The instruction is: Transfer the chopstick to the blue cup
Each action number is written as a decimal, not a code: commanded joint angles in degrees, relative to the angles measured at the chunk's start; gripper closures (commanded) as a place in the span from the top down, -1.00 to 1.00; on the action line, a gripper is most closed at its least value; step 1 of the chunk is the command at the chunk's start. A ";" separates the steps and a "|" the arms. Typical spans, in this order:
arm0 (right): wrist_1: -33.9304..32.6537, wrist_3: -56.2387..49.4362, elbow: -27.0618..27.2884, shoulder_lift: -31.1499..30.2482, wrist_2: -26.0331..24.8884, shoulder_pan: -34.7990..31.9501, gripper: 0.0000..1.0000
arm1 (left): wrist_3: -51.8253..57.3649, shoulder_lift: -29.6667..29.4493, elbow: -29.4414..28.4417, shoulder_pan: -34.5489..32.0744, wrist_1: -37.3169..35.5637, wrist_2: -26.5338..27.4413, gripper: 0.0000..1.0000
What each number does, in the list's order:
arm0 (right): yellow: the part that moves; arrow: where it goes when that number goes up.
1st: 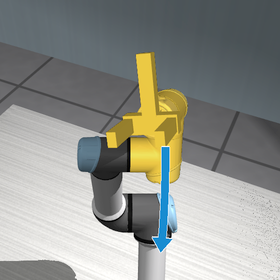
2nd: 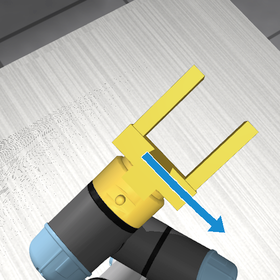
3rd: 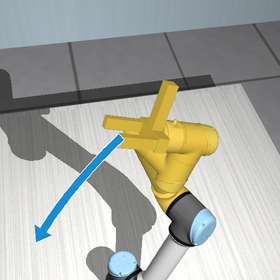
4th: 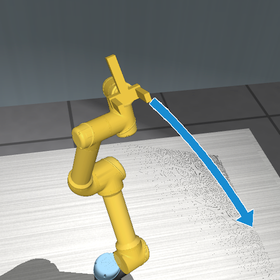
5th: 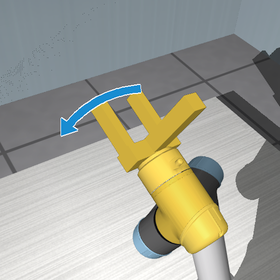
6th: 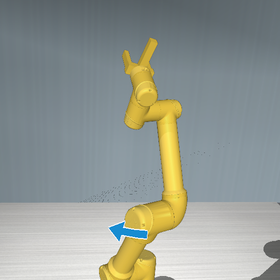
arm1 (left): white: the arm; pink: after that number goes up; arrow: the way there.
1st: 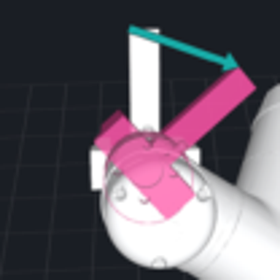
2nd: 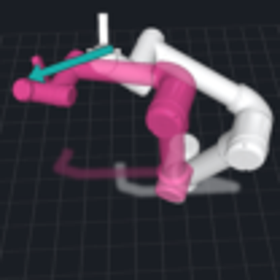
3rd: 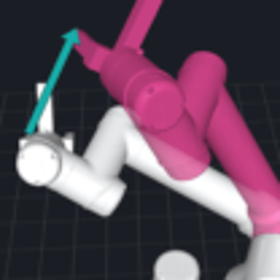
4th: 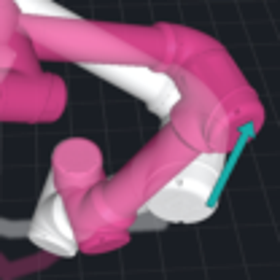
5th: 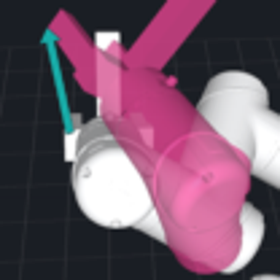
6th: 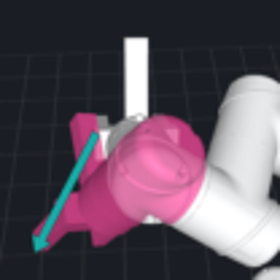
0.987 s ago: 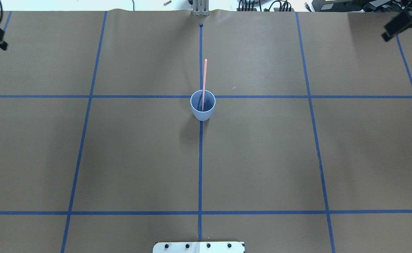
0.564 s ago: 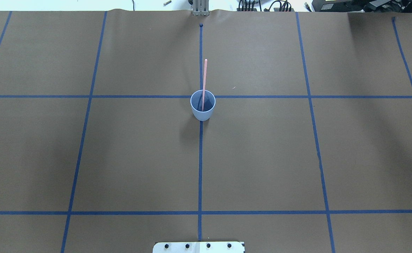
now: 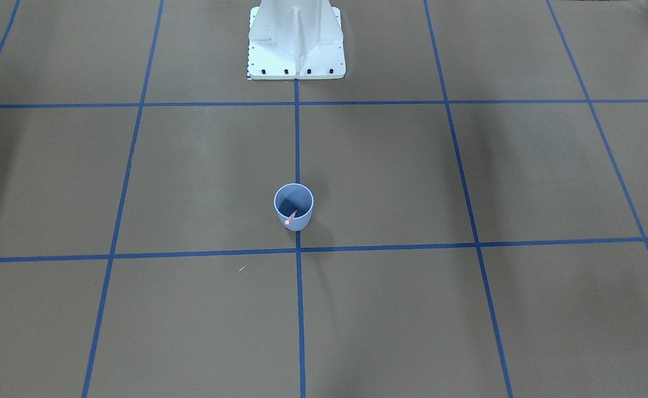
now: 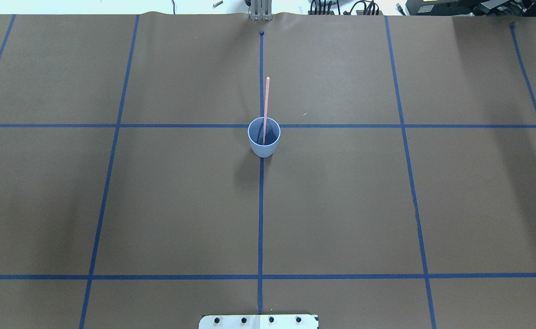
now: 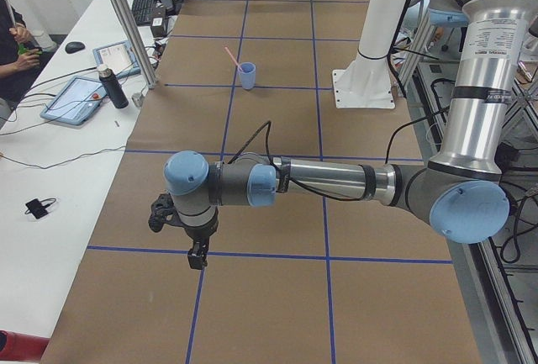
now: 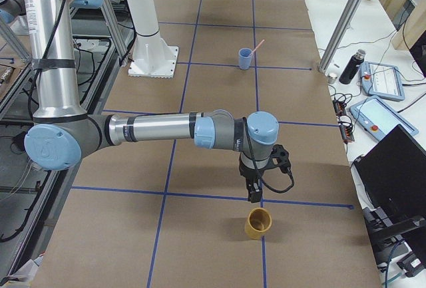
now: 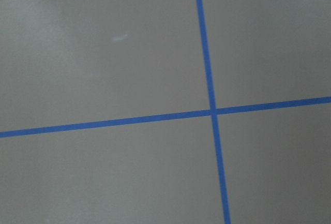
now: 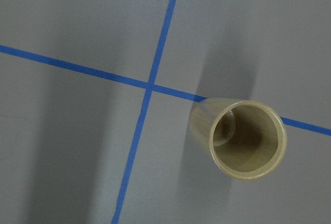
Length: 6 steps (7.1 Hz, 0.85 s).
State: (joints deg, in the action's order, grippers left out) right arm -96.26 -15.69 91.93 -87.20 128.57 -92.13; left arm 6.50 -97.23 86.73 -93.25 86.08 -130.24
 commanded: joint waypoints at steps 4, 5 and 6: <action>0.55 0.40 -2.72 -0.52 2.37 -1.64 1.00 | -4.22 0.37 -1.83 2.37 3.39 -0.01 0.98; 0.29 0.57 -2.72 -0.78 5.08 -1.64 1.00 | -4.13 0.55 -1.65 2.37 3.48 -0.10 0.98; 0.37 0.58 -2.72 -1.65 7.72 -1.64 1.00 | -4.13 0.55 -1.65 2.37 3.48 -0.10 0.98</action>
State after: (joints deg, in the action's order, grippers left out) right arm -95.85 -15.18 89.21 -88.08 133.29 -93.77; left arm 2.34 -96.75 85.01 -90.88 89.52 -130.27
